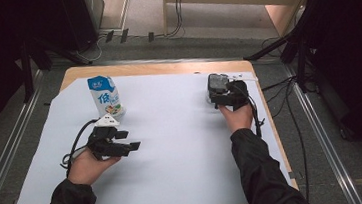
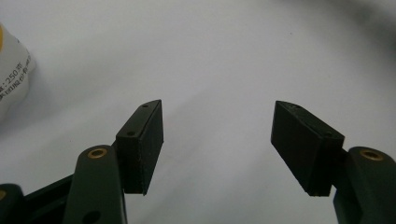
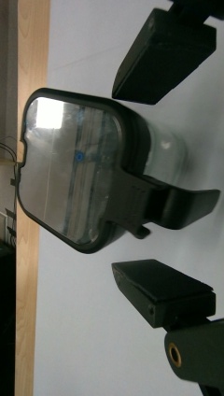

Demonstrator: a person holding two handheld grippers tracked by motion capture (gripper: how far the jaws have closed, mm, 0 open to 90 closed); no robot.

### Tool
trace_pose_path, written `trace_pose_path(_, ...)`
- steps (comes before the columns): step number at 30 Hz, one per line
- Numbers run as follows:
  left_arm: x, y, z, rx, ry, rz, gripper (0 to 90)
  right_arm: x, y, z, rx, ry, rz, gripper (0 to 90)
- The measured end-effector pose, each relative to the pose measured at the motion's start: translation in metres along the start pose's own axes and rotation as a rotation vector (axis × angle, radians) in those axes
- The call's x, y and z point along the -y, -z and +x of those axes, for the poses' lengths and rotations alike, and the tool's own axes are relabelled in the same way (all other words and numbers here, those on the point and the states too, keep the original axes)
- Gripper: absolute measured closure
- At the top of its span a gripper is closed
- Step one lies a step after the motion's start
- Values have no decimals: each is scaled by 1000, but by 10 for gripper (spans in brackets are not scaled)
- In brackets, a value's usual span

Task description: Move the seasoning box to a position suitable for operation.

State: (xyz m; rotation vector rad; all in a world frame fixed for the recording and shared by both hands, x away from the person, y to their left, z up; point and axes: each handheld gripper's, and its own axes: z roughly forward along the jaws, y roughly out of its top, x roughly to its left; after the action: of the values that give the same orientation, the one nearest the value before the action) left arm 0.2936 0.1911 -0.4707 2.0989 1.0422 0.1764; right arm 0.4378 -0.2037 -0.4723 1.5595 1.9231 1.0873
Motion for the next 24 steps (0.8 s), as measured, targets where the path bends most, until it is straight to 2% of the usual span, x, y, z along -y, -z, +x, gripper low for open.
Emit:
trace_pose_path(4,1,1,1,-2,4,0,354,-5,-10,3,39,4,1,127)
trace_pose_path(11,4,3,1,-7,12,-3,355,-6,-28,3,72,-16,2,92)
trace_pose_path(15,6,4,2,-10,19,-4,354,-3,-39,5,103,-48,3,78)
trace_pose_path(16,6,5,2,-10,19,-2,354,-3,-41,4,103,-40,-5,76)
trace_pose_path(18,7,5,2,-14,21,-5,355,-2,-43,4,102,-61,-4,71)
trace_pose_path(24,8,6,2,-21,23,-4,354,-3,-42,5,115,-30,-3,95)
